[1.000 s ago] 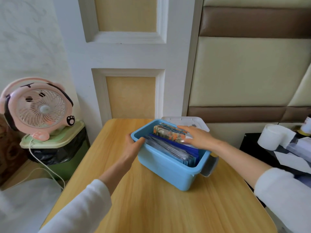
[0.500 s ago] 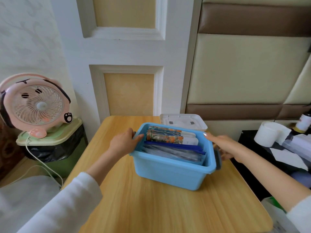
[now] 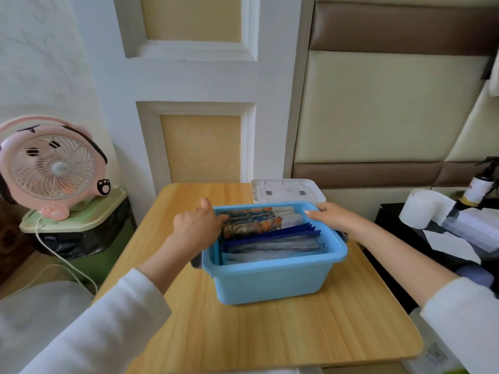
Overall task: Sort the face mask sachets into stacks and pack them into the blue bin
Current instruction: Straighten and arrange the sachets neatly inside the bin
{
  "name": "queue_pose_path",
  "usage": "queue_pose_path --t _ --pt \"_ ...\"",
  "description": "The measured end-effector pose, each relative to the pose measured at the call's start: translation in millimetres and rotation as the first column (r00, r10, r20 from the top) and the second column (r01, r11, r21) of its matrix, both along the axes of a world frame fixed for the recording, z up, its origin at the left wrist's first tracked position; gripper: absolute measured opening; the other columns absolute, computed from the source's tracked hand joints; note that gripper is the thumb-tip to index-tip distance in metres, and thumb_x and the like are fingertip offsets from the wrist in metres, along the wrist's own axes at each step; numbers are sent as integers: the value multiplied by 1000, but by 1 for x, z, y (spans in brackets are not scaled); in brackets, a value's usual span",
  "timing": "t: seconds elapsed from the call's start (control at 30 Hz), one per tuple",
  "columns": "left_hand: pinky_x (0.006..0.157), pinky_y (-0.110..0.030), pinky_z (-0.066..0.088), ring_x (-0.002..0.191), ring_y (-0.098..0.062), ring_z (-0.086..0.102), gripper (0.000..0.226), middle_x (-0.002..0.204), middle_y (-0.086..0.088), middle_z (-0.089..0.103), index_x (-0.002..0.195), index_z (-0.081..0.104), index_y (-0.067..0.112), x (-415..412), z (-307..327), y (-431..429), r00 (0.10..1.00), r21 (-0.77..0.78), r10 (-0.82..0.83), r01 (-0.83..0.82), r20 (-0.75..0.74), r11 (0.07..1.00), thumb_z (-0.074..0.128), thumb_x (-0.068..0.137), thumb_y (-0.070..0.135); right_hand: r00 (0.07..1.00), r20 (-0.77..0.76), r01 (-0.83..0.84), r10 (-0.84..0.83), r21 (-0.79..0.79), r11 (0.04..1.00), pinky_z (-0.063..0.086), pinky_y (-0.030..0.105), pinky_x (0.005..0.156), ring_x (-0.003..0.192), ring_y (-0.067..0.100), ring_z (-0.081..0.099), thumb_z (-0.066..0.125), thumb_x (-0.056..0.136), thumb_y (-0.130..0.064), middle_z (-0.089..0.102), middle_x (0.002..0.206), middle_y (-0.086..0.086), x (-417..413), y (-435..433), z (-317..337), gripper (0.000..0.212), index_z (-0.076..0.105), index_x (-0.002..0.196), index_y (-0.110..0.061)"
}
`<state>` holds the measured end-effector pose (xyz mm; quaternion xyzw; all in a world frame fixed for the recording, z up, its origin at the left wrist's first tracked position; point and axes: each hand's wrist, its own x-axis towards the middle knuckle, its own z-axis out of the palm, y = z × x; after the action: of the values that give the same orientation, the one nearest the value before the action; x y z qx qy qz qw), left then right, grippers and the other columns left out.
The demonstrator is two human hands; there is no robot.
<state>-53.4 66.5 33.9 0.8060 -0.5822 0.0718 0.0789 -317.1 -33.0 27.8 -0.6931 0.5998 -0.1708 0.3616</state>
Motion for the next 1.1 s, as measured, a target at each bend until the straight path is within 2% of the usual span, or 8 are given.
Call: queue_pose_path --t 0.13,0.27,0.37,0.47,0.6,0.77,0.97,1.1 --pt "81 -34 45 106 -25 51 36 120 -10 50 124 42 14 24 -20 -10 957 -131 -60 23 -284 991 35 98 38 999 -24 24 -21 160 987 51 26 47 63 20 67 57 89 -49 70 88 10 -22 25 5 39 59 104 -13" --pt "66 -35 51 81 -23 61 29 92 -7 63 116 48 15 25 -9 -6 927 -17 -118 120 -356 993 35 99 35 991 -129 4 14 136 991 32 19 37 42 13 44 51 92 -48 60 67 5 -26 26 11 32 53 92 -16" --pt "60 -30 48 72 -20 58 36 84 -5 59 107 52 11 21 -7 6 909 52 -50 78 -413 996 36 98 42 997 10 75 -75 2 997 41 27 50 59 20 54 64 84 -45 66 80 12 -21 10 6 47 59 103 -2" --pt "52 -25 43 68 -20 54 40 87 -10 56 109 48 7 12 -20 20 650 66 32 28 -759 997 35 99 43 978 194 62 -82 103 993 56 36 76 85 23 68 69 82 -38 71 103 11 -16 7 -2 39 65 111 -12" --pt "64 -32 48 74 -22 59 33 88 -12 62 109 51 6 14 -24 20 402 -130 -81 -97 -912 987 49 95 36 933 347 67 -100 106 992 56 35 71 81 25 68 72 80 -23 70 100 14 -17 9 0 19 63 93 -12" --pt "68 -33 48 79 -25 60 27 90 -11 65 99 60 12 20 -16 15 30 -63 -60 -103 -998 993 50 92 36 918 389 25 -82 147 989 55 33 67 85 28 69 67 82 -23 72 100 14 -17 13 0 26 66 104 -10" --pt "51 -29 45 64 -22 59 33 83 -12 63 99 57 7 18 -12 8 304 -22 8 -95 -953 995 38 98 34 933 348 33 -95 180 983 54 36 74 89 28 68 63 86 -32 72 97 8 -10 17 -12 27 64 106 -14" --pt "63 -36 48 74 -29 61 26 91 -18 64 92 60 8 22 0 7 246 -160 -122 -141 -962 977 48 95 32 900 430 28 -75 115 993 53 37 74 84 28 69 65 85 -27 73 95 10 -14 18 -5 26 66 106 -12"
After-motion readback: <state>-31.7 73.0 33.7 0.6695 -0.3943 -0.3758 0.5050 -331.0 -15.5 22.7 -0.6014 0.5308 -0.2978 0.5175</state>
